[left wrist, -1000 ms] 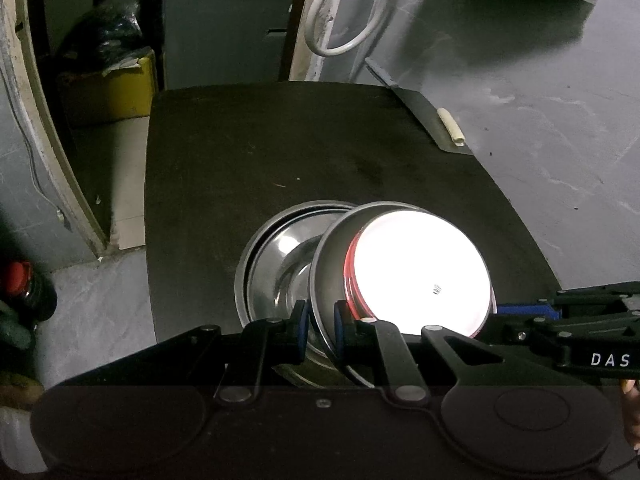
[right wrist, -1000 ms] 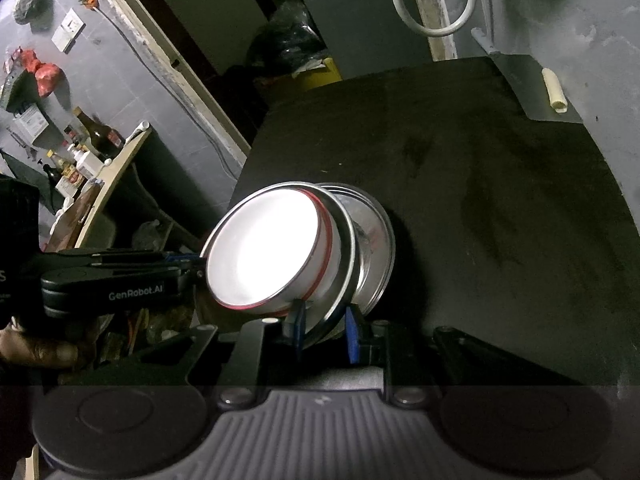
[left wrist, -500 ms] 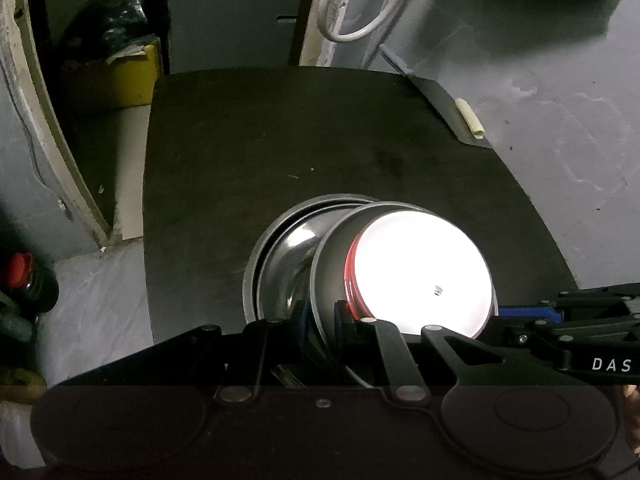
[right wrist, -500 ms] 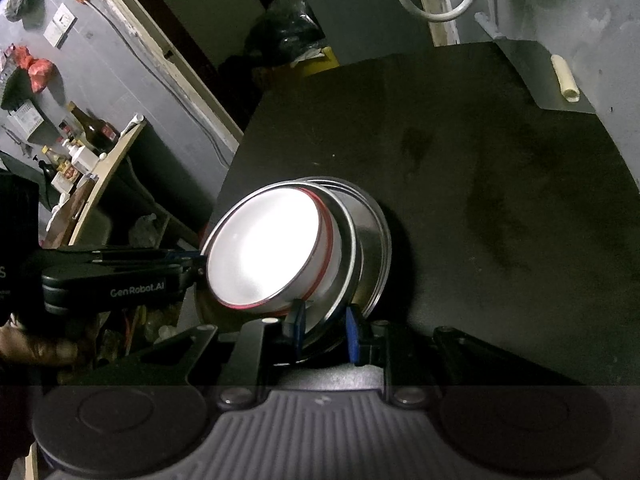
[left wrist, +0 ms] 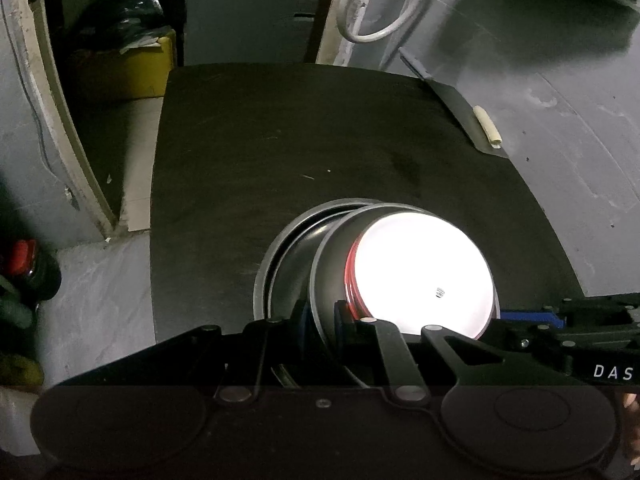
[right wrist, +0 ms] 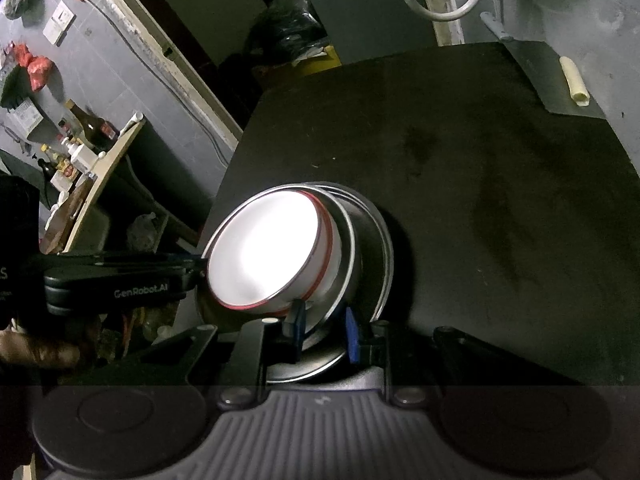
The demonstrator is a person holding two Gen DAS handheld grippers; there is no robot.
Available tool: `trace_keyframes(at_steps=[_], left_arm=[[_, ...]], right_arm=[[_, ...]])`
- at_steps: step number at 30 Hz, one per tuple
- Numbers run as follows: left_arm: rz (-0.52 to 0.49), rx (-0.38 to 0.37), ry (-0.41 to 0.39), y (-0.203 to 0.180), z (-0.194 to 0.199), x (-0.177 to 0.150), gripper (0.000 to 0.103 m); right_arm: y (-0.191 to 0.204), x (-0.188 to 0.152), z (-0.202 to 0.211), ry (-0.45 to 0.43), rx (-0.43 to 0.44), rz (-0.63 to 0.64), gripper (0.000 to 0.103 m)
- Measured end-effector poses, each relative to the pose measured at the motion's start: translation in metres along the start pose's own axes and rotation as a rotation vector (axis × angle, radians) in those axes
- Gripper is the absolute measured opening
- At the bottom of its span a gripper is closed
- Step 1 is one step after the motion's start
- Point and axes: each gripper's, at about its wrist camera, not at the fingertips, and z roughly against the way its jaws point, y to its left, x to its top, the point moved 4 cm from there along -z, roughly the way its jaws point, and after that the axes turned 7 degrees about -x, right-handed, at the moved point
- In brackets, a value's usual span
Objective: Organize plates and bowls
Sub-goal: 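Lower the bowl stack with both tools onto the blue-labelled steel plate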
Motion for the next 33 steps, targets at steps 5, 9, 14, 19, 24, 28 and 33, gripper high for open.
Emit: trace_keyframes(at_steps=[5,9,14,19,24,28,33], left_arm=[[0.006,0.004,-0.002,0.0008,0.0000,-0.0003,0.012],[0.010,0.007,-0.003,0.0019,0.0004,0.0003,0.012],[0.019,0.012,-0.007,0.0030,-0.0001,-0.0001,0.012],[0.028,0.013,-0.013,0.0041,0.0010,0.0003,0.012],[0.036,0.017,-0.024,0.0047,0.0026,-0.0003,0.012],[0.035,0.026,-0.028,0.0050,0.0043,-0.0009,0.012],[0.041,0.037,-0.034,0.0031,0.0067,-0.0021,0.013]], right_arm=[[-0.0015,0.0010,-0.0018,-0.002,0.002,0.001,0.024],[-0.0020,0.0011,-0.0023,-0.004,0.003,0.002,0.024],[-0.0010,0.0035,-0.0021,-0.013,-0.001,0.002,0.024],[0.0025,0.0047,-0.0031,-0.022,-0.015,0.017,0.024],[0.0055,0.0025,-0.0039,-0.027,-0.017,0.013,0.024],[0.0045,0.0025,-0.0062,-0.029,-0.012,0.007,0.024],[0.0040,0.0009,-0.0075,-0.035,-0.008,-0.002,0.024]])
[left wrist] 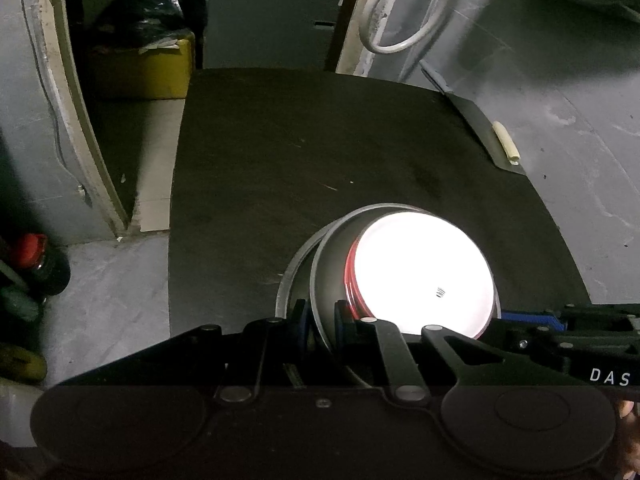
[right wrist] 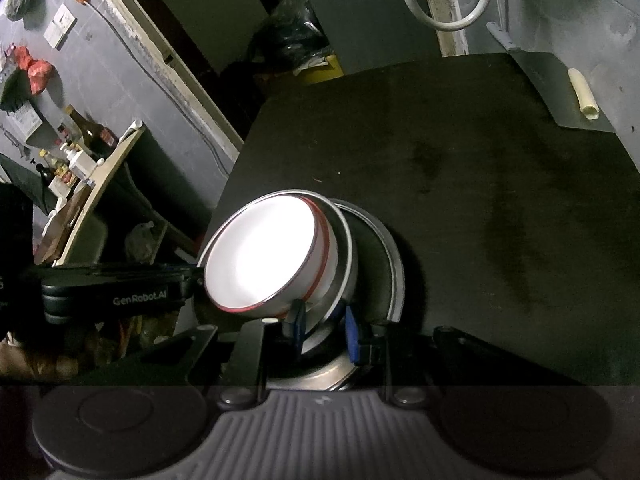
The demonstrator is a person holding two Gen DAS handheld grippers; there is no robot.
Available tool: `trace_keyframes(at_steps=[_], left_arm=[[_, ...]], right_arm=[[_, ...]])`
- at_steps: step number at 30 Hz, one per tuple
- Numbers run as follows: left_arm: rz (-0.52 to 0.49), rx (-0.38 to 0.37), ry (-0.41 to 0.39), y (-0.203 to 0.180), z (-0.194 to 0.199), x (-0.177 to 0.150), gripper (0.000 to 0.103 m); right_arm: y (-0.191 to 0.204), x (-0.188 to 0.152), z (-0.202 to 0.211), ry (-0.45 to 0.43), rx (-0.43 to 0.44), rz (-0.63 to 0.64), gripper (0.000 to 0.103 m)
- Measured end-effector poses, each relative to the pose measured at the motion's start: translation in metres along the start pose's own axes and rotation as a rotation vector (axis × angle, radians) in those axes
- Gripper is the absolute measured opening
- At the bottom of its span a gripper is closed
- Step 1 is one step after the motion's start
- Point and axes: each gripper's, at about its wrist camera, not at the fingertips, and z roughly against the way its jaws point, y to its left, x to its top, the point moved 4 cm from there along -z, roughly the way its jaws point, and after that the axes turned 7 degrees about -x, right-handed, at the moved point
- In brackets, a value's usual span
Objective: Organize plates and bowls
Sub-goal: 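Lower the bowl stack with both tools onto the blue-labelled steel plate, then open both tools to release the steel bowl rim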
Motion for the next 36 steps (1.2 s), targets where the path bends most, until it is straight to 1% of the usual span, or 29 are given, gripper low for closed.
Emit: trace_keyframes(at_steps=[19,31,32,33,34,36], left_arm=[[-0.013,0.038,-0.006,-0.0059,0.0014,-0.0010,0.014],[-0.005,0.066,-0.019,-0.0099,0.0044,-0.0017,0.021],[-0.005,0.068,-0.023,-0.0102,0.0052,-0.0018,0.024],[-0.006,0.077,-0.026,-0.0102,0.0059,-0.0020,0.031],[-0.009,0.090,-0.028,-0.0096,0.0066,-0.0025,0.034],[-0.001,0.093,-0.033,-0.0068,0.0081,-0.0036,0.041]], right_arm=[[-0.0020,-0.0066,0.0025,-0.042,-0.012,-0.033,0.025],[0.0041,-0.0081,0.0041,-0.056,-0.031,-0.025,0.026],[0.0043,-0.0083,0.0040,-0.057,-0.031,-0.024,0.026],[0.0046,-0.0085,0.0043,-0.058,-0.032,-0.023,0.026],[0.0051,-0.0086,0.0044,-0.058,-0.032,-0.023,0.027],[0.0047,-0.0087,0.0043,-0.059,-0.027,-0.025,0.027]])
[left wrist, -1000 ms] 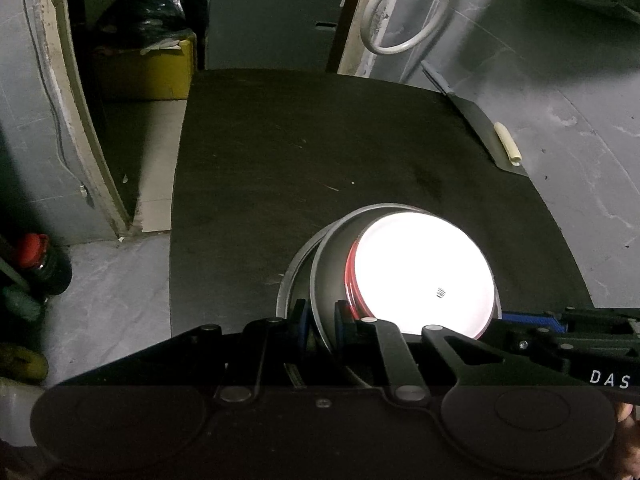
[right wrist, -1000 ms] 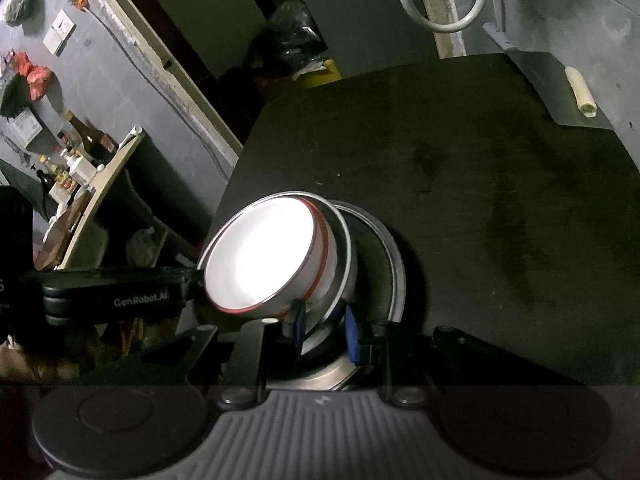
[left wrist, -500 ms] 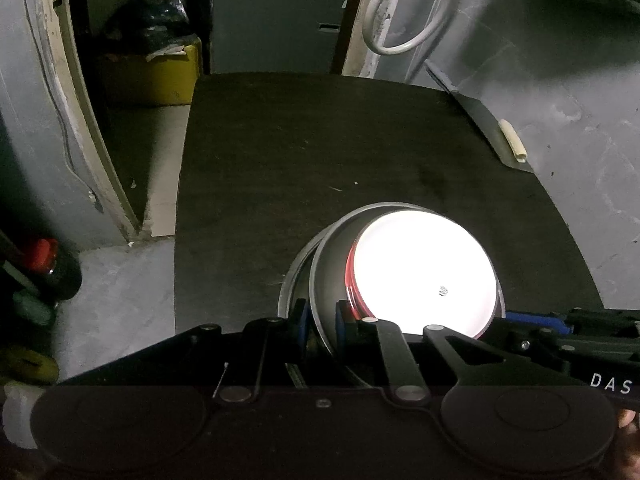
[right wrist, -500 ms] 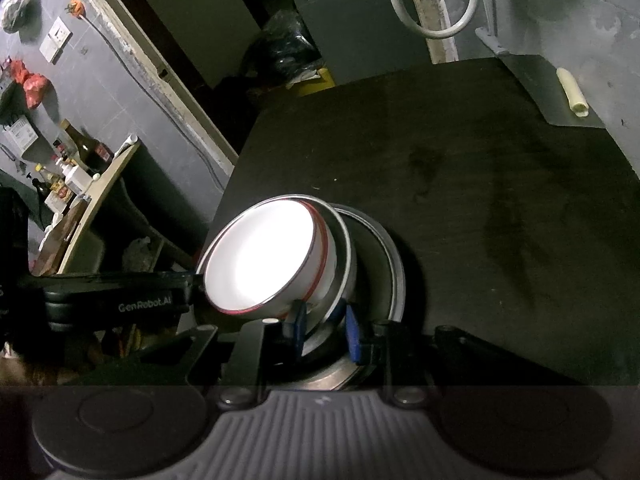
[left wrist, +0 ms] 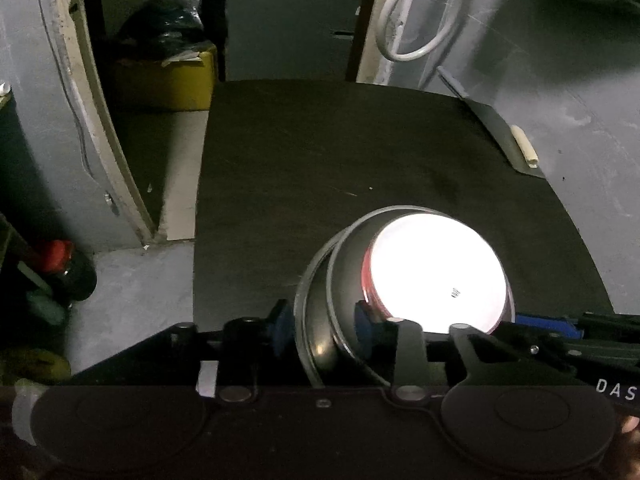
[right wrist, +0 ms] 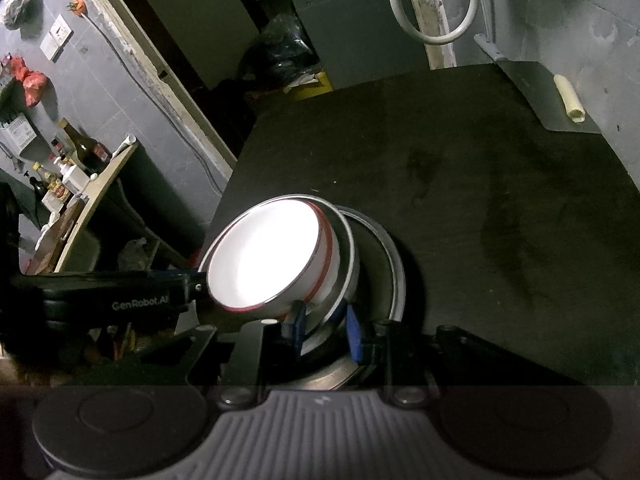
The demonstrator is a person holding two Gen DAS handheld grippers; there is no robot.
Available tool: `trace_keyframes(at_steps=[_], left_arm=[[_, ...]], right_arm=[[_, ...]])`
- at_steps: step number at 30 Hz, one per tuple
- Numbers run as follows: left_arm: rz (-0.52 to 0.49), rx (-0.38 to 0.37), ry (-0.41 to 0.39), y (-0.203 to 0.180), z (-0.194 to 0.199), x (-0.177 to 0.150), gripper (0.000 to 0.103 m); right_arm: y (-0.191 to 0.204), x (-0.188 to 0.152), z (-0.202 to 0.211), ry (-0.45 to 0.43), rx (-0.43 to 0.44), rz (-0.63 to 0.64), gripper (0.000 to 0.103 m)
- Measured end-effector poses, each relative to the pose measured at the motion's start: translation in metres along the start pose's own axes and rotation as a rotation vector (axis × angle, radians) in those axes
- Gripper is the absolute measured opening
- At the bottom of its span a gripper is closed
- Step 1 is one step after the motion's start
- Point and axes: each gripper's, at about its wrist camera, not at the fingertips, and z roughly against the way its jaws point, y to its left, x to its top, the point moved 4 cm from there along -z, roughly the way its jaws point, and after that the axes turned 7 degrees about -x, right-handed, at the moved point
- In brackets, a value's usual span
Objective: Organize plates and bowls
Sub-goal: 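Open both tools to release the steel bowl rim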
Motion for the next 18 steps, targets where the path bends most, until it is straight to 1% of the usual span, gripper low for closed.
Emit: trace_keyframes(at_steps=[1,3,6,12,15,18], left_arm=[[0.009,-0.003,-0.002,0.001,0.001,0.000,0.043],[0.013,0.007,-0.006,0.002,0.003,-0.001,0.051],[0.017,0.017,-0.013,0.003,0.006,-0.002,0.057],[0.032,0.034,-0.021,0.006,0.014,-0.005,0.072],[0.035,0.039,-0.031,0.004,0.019,-0.007,0.077],[0.040,0.041,-0.042,0.002,0.025,-0.010,0.079]], right_arm=[[0.000,0.000,0.001,-0.003,0.003,-0.001,0.027],[0.000,-0.001,0.002,-0.008,0.005,0.000,0.028],[-0.001,-0.002,0.002,-0.007,0.009,0.005,0.033],[0.000,-0.004,0.007,-0.023,0.015,0.013,0.039],[-0.001,-0.006,0.012,-0.036,0.010,0.014,0.043],[-0.002,-0.009,0.018,-0.048,0.009,0.009,0.044]])
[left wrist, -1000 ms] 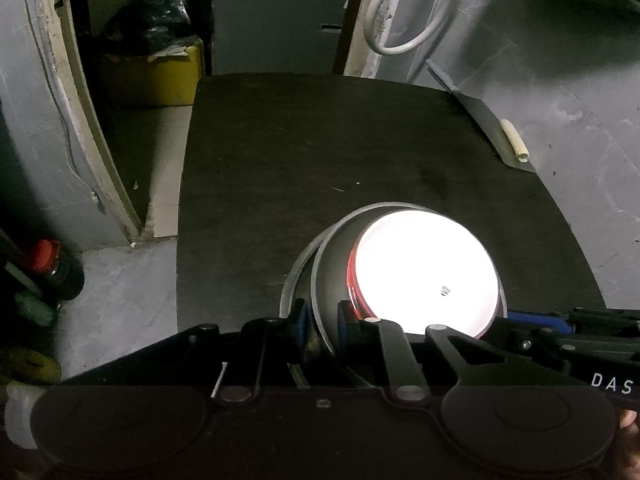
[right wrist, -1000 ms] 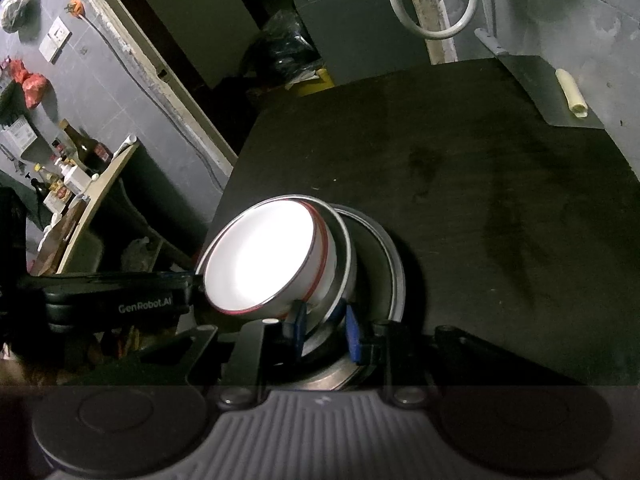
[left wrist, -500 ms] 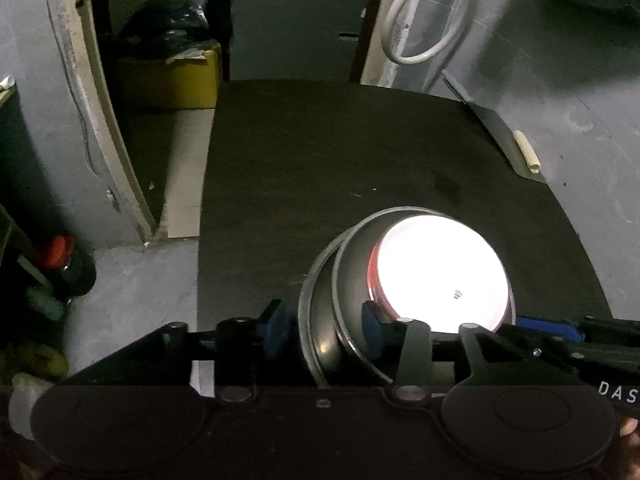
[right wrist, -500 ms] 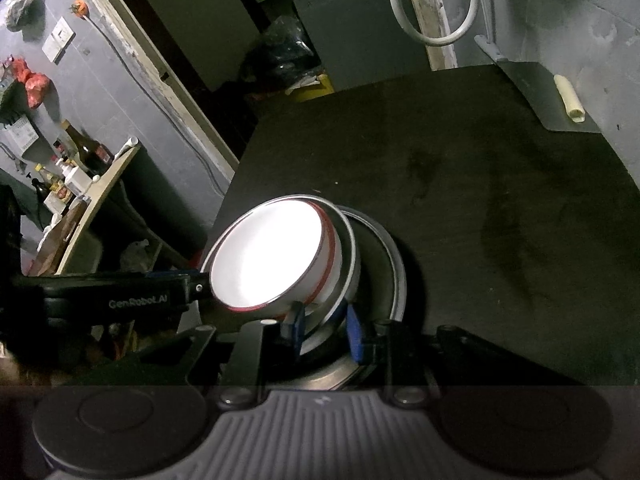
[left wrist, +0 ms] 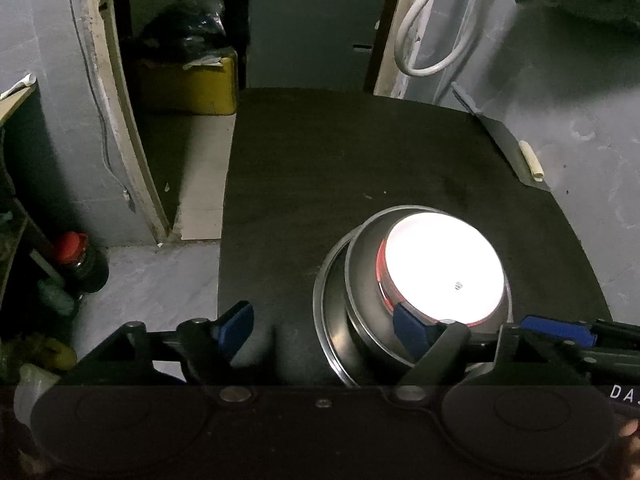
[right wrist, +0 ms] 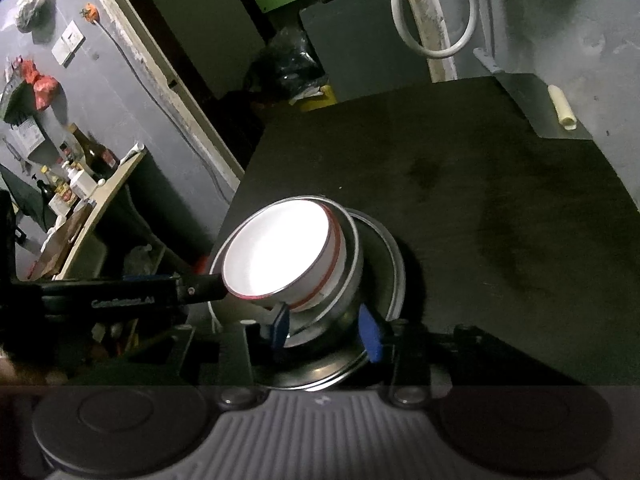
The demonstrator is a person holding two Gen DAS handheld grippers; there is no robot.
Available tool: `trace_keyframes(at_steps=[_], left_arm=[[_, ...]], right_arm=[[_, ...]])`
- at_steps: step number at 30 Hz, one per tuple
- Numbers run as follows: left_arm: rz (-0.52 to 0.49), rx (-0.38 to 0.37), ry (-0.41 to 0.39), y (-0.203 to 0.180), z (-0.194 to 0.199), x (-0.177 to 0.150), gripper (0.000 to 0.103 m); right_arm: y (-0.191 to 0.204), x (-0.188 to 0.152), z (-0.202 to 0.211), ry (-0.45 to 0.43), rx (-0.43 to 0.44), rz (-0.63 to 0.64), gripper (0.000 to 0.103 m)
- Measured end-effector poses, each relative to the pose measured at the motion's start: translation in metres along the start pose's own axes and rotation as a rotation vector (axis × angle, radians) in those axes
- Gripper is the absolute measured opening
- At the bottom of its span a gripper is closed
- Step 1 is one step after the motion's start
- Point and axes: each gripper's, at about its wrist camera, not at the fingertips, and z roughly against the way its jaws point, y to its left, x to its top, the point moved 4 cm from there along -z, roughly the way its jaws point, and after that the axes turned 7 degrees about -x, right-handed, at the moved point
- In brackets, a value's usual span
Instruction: Organize plates and bowls
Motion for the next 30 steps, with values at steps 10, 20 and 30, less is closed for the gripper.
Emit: trace_keyframes(at_steps=[10,20,30], left_arm=[[0.021,0.022,-0.040,-0.008,0.019,-0.003,0.087],[0.074,-0.001,-0.108,-0.020,0.047,-0.013,0.102],[0.090,0.008,-0.221,-0.029,0.074,-0.022,0.102]], right_arm=[[-0.003,0.001,0.018,-0.044,0.001,0.015,0.060],[-0.015,0.004,0.043,-0.131,-0.019,0.006,0.098],[-0.012,0.008,0.070,-0.228,-0.044,0.058,0.103]])
